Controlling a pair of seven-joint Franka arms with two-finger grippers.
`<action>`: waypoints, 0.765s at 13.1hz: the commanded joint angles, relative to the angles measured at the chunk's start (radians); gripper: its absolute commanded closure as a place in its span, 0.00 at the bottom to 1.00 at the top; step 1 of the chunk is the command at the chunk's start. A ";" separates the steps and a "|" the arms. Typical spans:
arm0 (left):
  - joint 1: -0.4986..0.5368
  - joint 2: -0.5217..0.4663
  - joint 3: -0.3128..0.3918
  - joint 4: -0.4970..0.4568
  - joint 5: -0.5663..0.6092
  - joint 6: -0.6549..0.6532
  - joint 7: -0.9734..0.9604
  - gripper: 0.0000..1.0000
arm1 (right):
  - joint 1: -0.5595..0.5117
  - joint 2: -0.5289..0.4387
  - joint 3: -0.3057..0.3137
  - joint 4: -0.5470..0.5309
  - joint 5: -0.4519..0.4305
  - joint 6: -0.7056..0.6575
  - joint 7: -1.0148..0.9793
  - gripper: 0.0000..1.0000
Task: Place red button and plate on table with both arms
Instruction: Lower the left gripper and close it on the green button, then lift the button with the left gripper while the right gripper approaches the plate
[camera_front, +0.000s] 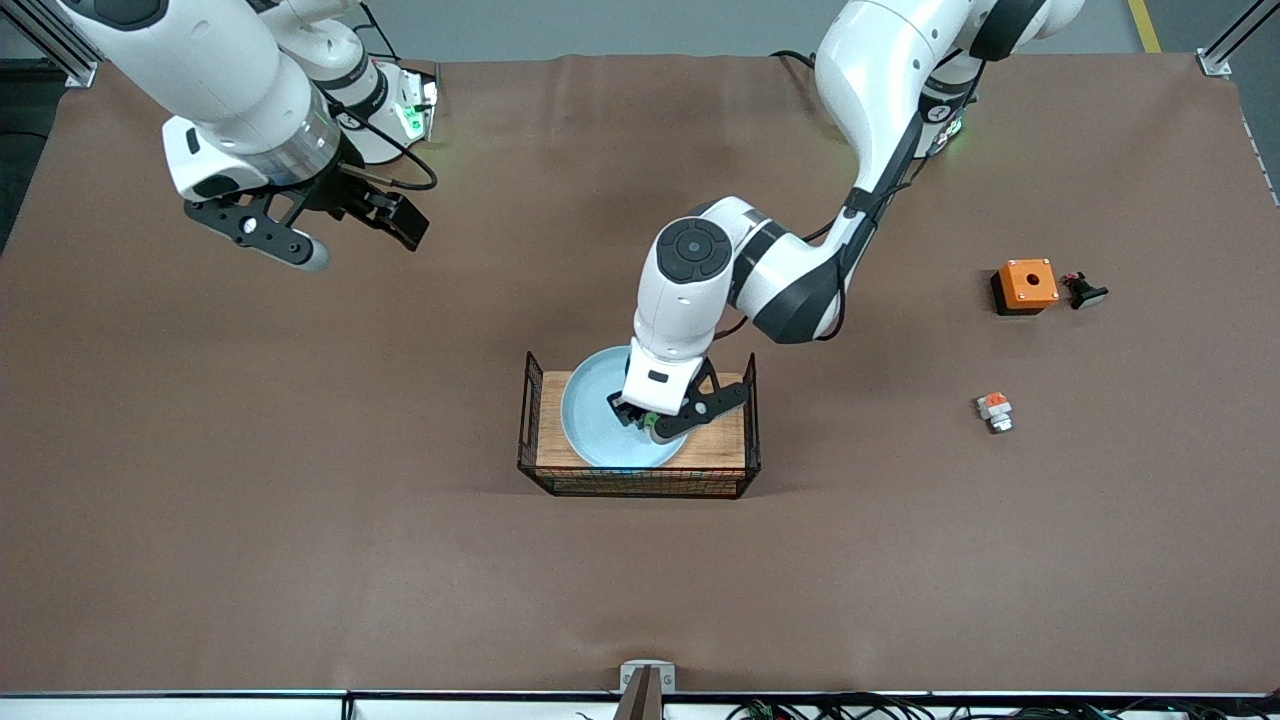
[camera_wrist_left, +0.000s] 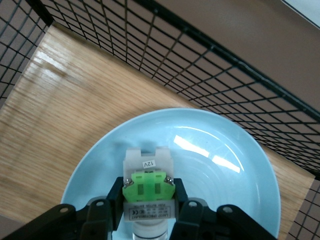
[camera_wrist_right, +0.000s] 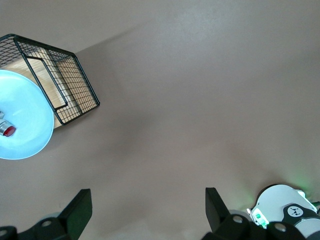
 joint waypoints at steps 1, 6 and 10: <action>-0.009 -0.004 0.008 0.023 0.016 -0.049 -0.021 1.00 | 0.046 0.024 -0.007 0.007 -0.007 0.014 0.092 0.00; 0.015 -0.161 0.007 0.022 0.014 -0.187 -0.009 1.00 | 0.131 0.024 -0.007 -0.052 0.004 0.139 0.286 0.00; 0.084 -0.253 0.015 0.015 0.022 -0.332 0.080 1.00 | 0.239 0.080 -0.007 -0.079 -0.007 0.282 0.620 0.01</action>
